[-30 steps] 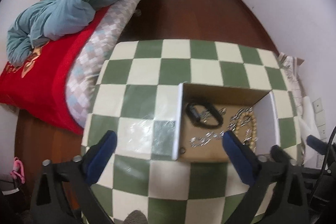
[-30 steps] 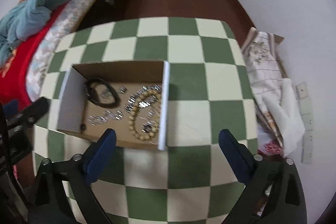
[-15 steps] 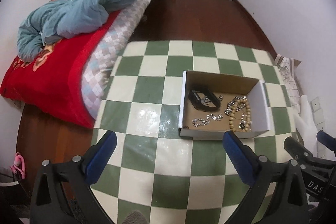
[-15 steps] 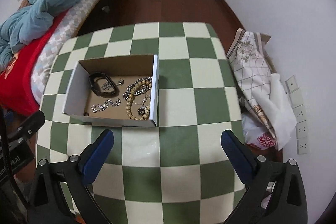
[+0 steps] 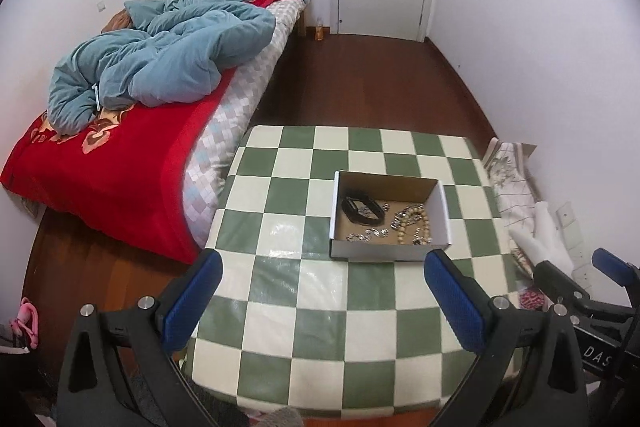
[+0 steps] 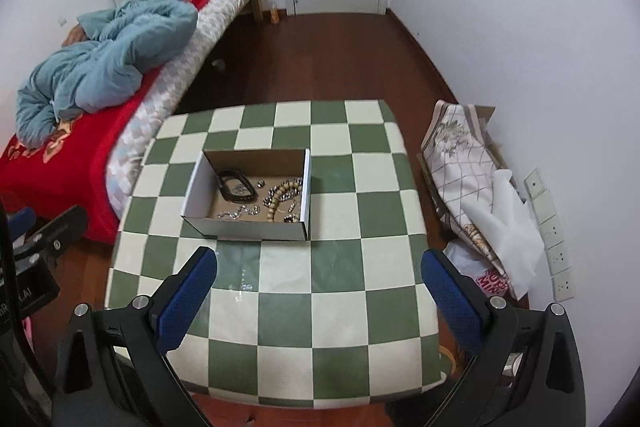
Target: Organize jewelry
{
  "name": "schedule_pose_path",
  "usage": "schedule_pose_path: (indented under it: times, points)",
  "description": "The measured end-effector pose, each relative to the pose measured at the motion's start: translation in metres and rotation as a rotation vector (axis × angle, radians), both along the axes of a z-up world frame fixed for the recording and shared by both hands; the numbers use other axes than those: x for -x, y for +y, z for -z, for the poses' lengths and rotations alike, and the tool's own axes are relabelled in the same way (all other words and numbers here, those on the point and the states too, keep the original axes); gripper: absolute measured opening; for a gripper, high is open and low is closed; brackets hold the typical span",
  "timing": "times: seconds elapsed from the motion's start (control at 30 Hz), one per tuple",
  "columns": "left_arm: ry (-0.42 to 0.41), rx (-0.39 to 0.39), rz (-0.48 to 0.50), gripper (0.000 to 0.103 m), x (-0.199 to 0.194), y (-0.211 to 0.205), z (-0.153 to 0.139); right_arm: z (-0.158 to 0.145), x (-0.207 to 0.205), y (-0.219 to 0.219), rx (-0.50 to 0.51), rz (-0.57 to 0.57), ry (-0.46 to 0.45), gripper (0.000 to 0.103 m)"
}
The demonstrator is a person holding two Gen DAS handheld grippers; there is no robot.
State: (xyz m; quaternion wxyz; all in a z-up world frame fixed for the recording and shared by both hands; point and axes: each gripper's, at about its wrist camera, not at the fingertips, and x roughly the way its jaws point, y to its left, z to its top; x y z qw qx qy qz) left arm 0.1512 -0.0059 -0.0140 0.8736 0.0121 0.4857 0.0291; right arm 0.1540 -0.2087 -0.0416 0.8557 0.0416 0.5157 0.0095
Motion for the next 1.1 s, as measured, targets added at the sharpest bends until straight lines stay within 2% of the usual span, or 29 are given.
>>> schedule_pose_path:
  times: [0.3, 0.57, 0.8, 1.1]
  points:
    - [-0.041, 0.032, 0.03, 0.103, 0.043, -0.008, -0.046, -0.06, 0.048, -0.006, 0.006, 0.005, -0.085, 0.103]
    - [-0.079, 0.029, 0.043, 0.103, 0.052, -0.012, -0.072, -0.098, 0.07, -0.013, -0.005, 0.008, -0.117, 0.103]
    - [-0.067, 0.017, 0.021, 0.103, 0.024, -0.012, -0.071, -0.106, 0.045, -0.012, 0.031, 0.006, -0.127, 0.103]
    - [-0.045, -0.026, -0.001, 0.103, -0.01, -0.016, -0.055, -0.09, -0.008, -0.01, 0.054, 0.018, -0.107, 0.103]
